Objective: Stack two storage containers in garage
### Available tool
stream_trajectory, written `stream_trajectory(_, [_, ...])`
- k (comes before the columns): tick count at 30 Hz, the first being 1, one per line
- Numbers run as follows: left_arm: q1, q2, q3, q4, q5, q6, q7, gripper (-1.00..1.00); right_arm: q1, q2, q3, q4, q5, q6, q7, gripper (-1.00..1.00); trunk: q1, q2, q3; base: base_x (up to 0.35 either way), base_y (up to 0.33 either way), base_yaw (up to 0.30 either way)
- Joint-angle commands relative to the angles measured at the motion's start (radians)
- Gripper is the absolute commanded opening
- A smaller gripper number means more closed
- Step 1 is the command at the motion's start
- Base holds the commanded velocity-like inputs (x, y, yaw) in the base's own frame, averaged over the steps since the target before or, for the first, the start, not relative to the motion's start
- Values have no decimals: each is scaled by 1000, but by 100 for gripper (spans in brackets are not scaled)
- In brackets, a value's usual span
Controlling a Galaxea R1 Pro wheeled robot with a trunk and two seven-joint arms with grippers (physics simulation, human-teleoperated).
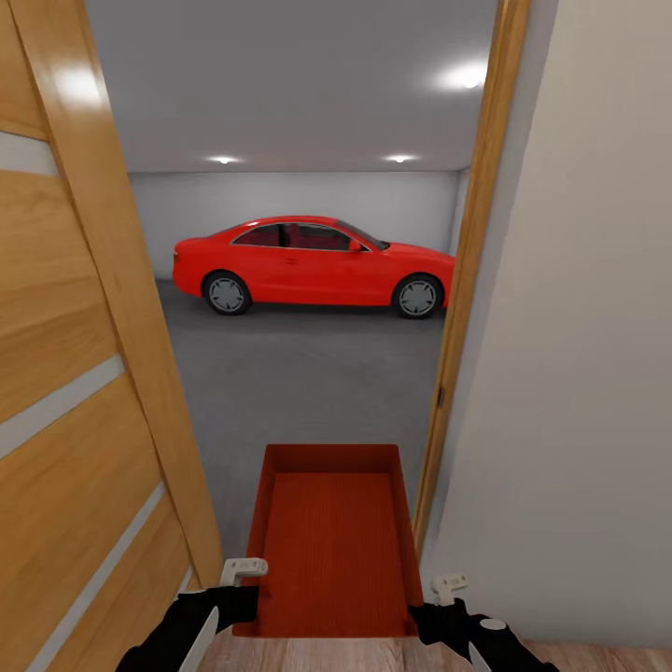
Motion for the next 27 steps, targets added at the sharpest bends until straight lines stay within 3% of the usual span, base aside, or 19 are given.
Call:
stream_trajectory(1, [0, -37, -2, -3, 2, -31, 5, -100, 0, 22, -8, 2, 12, 6, 3, -100, 0, -1, -1, 0, 0, 0])
stream_trajectory(6, [0, -37, -2, -3, 2, -31, 5, -100, 0, 22, -8, 2, 12, 7, 3, -100, 0, -1, -1, 0, 0, -55])
stream_trajectory(15, [0, -37, -2, -3, 2, -31, 5, -100, 0, 22, -8, 2, 12, 8, 4, -100, 0, -1, -1, 0, 0, -234])
stream_trajectory(27, [0, -37, -2, -3, 2, -31, 6, -100, 0, 22, -8, 2, 12, 6, 4, -100, 0, -1, -1, 0, 0, -22])
